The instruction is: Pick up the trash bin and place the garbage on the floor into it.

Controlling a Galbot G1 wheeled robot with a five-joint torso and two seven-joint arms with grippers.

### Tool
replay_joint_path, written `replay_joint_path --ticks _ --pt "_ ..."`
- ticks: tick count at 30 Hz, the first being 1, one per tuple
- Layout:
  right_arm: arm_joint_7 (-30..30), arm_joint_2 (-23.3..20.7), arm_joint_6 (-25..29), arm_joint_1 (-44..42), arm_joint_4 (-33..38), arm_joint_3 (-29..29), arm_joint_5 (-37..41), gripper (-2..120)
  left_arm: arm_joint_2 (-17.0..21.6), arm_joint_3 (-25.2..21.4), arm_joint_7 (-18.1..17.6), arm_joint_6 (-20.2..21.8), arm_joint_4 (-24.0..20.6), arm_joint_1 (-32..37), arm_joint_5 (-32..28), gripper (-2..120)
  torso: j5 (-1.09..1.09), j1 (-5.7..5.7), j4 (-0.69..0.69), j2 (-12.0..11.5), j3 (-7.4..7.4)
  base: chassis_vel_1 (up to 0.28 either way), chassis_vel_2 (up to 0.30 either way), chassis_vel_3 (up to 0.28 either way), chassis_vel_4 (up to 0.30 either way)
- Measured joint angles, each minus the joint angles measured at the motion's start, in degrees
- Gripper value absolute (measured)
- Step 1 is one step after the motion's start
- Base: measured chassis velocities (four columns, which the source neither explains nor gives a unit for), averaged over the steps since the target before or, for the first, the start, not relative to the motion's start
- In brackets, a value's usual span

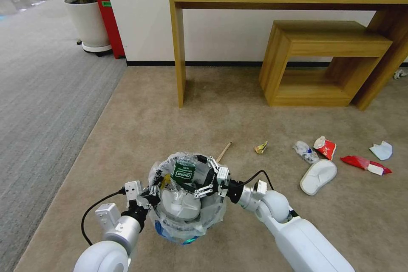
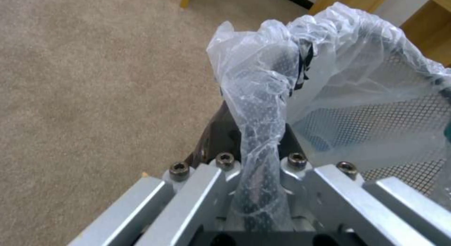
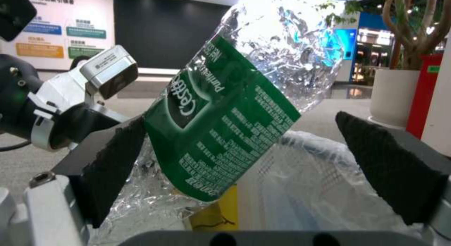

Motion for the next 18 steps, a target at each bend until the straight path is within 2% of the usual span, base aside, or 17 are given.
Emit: replay_joint_path --ticks 18 --pt "-1.73 -4.15 0.54 -1.6 2.66 3.07 -0.66 100 1.08 -0.86 -1.68 1.11 -0.29 -0.89 -3.1 3 0.01 0.0 0.0 0.0 0.0 0.0 0.0 0.0 0.0"
